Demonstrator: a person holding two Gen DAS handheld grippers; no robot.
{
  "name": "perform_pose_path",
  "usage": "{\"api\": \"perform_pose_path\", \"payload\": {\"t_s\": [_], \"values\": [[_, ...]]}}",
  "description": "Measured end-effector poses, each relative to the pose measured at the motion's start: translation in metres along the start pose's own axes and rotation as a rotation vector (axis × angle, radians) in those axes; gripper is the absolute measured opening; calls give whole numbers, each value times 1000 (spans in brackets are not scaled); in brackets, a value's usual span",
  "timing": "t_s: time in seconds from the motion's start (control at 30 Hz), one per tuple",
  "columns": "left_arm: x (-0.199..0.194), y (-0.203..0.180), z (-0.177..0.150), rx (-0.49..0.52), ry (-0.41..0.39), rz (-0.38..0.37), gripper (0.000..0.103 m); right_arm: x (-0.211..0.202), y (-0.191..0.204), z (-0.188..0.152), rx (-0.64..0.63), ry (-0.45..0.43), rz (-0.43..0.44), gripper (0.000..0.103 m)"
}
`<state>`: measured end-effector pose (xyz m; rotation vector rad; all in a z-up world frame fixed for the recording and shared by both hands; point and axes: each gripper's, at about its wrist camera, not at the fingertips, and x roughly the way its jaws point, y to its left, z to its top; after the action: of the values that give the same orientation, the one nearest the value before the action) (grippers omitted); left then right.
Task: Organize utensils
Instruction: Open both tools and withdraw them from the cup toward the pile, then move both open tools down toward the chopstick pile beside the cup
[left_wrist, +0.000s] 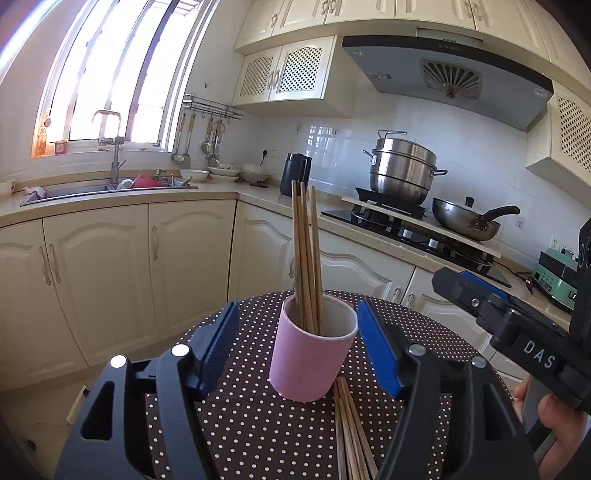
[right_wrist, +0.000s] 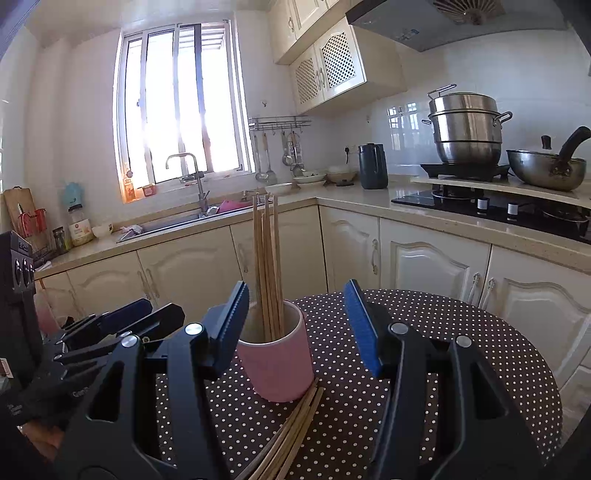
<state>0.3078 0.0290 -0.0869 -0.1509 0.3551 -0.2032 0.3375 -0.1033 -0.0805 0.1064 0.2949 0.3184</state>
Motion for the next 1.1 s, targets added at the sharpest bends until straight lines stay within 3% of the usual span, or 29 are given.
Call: {"api": "perform_pose_path", "payload": {"t_s": [0.6, 1.1], "values": [[-28, -30, -41, 148, 240, 22, 66, -43, 13, -44, -14, 196, -15, 58], [-1, -33, -84, 174, 555, 10, 66, -42, -12, -84, 36, 413, -58, 61]]}}
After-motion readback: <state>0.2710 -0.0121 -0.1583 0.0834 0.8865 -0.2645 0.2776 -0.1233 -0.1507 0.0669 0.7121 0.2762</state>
